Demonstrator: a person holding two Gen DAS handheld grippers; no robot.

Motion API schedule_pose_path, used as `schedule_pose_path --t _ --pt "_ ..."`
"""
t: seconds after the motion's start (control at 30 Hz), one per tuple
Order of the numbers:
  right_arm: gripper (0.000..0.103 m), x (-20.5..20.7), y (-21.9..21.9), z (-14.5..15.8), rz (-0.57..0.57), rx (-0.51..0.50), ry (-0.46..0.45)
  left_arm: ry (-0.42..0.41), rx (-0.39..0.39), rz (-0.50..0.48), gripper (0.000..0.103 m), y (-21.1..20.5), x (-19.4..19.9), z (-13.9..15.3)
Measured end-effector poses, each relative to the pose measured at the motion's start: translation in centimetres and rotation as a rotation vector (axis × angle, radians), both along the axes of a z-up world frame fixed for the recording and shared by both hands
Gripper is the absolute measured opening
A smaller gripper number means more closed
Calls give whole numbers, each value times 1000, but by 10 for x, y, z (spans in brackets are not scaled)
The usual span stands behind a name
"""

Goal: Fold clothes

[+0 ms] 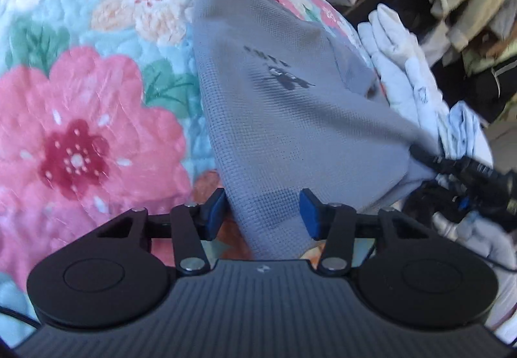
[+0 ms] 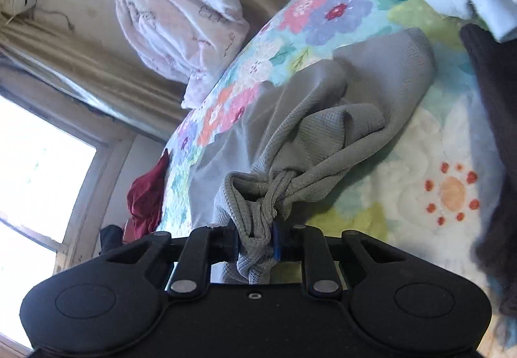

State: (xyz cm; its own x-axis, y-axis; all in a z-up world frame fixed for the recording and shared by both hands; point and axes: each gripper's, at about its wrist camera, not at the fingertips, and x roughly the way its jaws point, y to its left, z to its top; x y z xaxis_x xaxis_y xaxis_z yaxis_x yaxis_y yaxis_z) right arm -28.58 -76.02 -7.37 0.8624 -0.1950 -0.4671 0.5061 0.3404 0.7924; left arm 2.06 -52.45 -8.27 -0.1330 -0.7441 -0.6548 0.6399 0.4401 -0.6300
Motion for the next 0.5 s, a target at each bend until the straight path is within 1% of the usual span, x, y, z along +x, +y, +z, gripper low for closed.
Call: schedule_pose_path --t 0.07,0.1,0.13,0.2,0.27,0.3,0.33,0.37,0.4,0.43,0.47,0.5 --pt "22 1 -1 -4 0 16 12 24 -7 10 71 -5 -1 -3" --pt "22 2 -3 -4 2 19 21 40 -18 12 84 -8 -2 -4" --pt "23 2 -4 -4 4 22 26 53 -26 17 93 -11 -4 -5" --pt "25 0 -6 -4 3 28 27 73 -33 29 93 -15 -7 -7" --pt "31 -1 -7 -6 -9 45 51 52 -34 33 51 -18 -11 -9" --pt "34 -1 -9 -9 -16 61 74 41 -35 33 18 -18 -13 -11" --pt "42 1 -11 -13 -15 84 98 33 -37 32 15 -17 -14 -13" --pt "50 5 -14 -19 -4 115 125 39 -48 40 15 -16 -13 -16" --pt "54 10 -17 -27 17 158 160 48 -60 48 14 -14 -13 -17" --pt "55 16 -19 -35 43 202 194 55 -69 52 13 -14 -12 -17" --pt "55 20 -21 -41 56 227 213 48 -78 49 13 -15 -11 -15" --pt "49 23 -24 -42 58 234 213 26 -89 36 13 -18 -9 -9"
